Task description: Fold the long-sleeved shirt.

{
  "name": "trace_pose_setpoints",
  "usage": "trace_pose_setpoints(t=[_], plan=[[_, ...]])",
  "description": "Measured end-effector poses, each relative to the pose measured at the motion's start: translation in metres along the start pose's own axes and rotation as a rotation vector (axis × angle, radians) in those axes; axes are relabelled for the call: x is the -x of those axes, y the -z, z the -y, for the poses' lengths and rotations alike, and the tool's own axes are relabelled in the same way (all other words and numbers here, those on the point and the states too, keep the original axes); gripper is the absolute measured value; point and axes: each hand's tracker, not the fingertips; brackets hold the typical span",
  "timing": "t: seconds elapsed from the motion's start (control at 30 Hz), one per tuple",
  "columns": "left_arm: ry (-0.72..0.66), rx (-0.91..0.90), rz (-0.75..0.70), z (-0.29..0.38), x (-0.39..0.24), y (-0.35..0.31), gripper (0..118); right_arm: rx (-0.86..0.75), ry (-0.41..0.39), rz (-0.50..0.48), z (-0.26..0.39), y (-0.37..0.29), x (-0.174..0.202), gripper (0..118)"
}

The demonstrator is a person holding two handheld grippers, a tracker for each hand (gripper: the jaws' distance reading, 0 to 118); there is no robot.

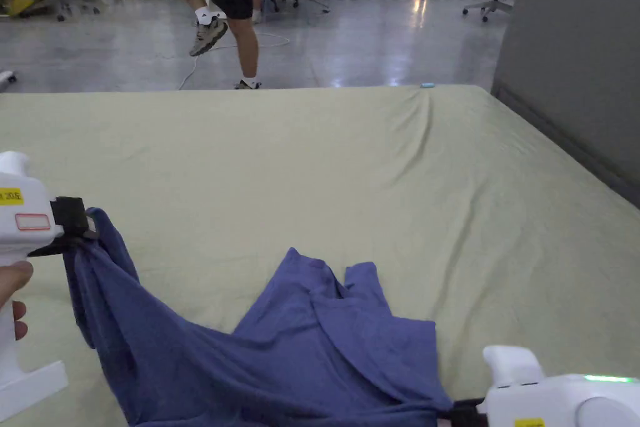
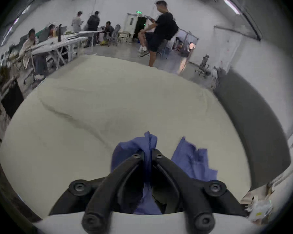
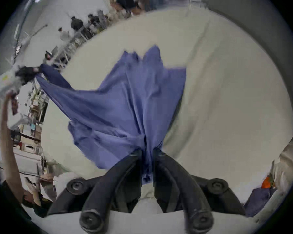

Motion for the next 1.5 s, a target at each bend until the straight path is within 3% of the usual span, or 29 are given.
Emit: trace_pose_setpoints(t=[0.2,0.3,0.5,0.67,0.8,0.97,1.03,1.3,1.5], plan=[[-0.009,-0.228,0.025,-0.093,-0.036,-0.056,0,-0.273,-0.208,0.062,-0.12,-0.103,0.028,6],[-0.048,-0.277,0.019,-0.153,-0.055,-0.071,0,-0.364,-0.25,0.132,-0.198,-0.138,0.034,6],[-0.068,-0.373,-0.004,-0.278,-0.076,-0.079,0,-0.436,-0.228,0.204,-0.34,-0.182,0.047,6],[-0.096,-0.378,0.064,-0.296,-0.11,-0.085,0,-0.415,-0.221,0.241,-0.427,-0.188,0.061,6],[-0.094,-0.415,0.073,-0.296,-0.113,-0.075,0,-0.396,-0.215,0.294,-0.452,-0.17,0.062,6],[0.027,-0.331,-0.041,-0.262,-0.093,-0.03,0,-0.289,-0.209,0.295,-0.43,-0.1,0.034,6],[0.008,-0.258,-0.047,-0.233,-0.073,-0.004,0,-0.217,-0.216,0.284,-0.405,-0.057,0.022,6],[-0.063,0.12,-0.127,-0.084,0.049,0.11,0,0.056,-0.229,0.23,-0.243,0.112,-0.03,6],[-0.057,0.298,-0.199,0.024,0.111,0.1,0,0.149,-0.243,0.206,-0.122,0.138,-0.044,6]])
